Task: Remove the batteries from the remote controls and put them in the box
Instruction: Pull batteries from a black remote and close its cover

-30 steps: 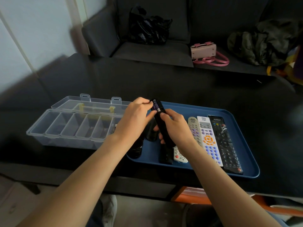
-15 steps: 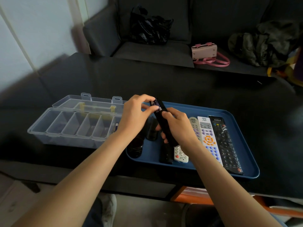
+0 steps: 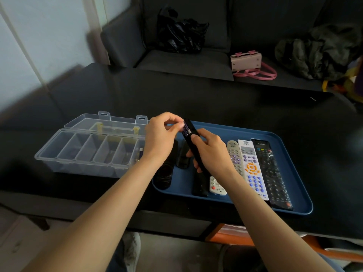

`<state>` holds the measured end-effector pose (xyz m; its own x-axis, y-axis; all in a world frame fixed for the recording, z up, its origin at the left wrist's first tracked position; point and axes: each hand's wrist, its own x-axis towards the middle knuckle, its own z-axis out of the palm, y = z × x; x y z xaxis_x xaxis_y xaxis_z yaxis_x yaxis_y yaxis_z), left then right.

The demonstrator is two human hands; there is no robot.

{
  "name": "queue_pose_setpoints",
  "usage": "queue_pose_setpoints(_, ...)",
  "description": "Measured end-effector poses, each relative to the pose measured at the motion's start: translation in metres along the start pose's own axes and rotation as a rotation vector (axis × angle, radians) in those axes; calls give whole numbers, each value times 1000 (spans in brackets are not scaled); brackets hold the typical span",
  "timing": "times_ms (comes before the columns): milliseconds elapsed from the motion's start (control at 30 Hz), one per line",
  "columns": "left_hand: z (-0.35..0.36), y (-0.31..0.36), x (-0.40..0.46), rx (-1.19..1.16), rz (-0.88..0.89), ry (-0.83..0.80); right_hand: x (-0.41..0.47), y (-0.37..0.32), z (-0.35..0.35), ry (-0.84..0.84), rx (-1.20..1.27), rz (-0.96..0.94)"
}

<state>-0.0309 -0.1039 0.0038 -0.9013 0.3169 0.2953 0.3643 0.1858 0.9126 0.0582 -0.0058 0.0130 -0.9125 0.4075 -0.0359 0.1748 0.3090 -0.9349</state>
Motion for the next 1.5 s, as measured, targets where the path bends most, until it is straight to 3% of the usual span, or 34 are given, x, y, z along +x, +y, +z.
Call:
queue_pose_setpoints(267, -3, 2, 1, 229, 155, -86, 0, 0, -5, -18, 42, 36)
queue_pose_setpoints(900, -5, -5, 7, 203, 92, -24, -2, 6, -2, -25, -124, -18)
queue_pose_setpoints(1300, -8, -7, 10, 174, -13, -106, 0, 8, -2, -28, -251, -52)
queue_pose_setpoints(1500, -3, -13, 13, 198, -64, -109, 1, 9, 6, 55, -444, -106)
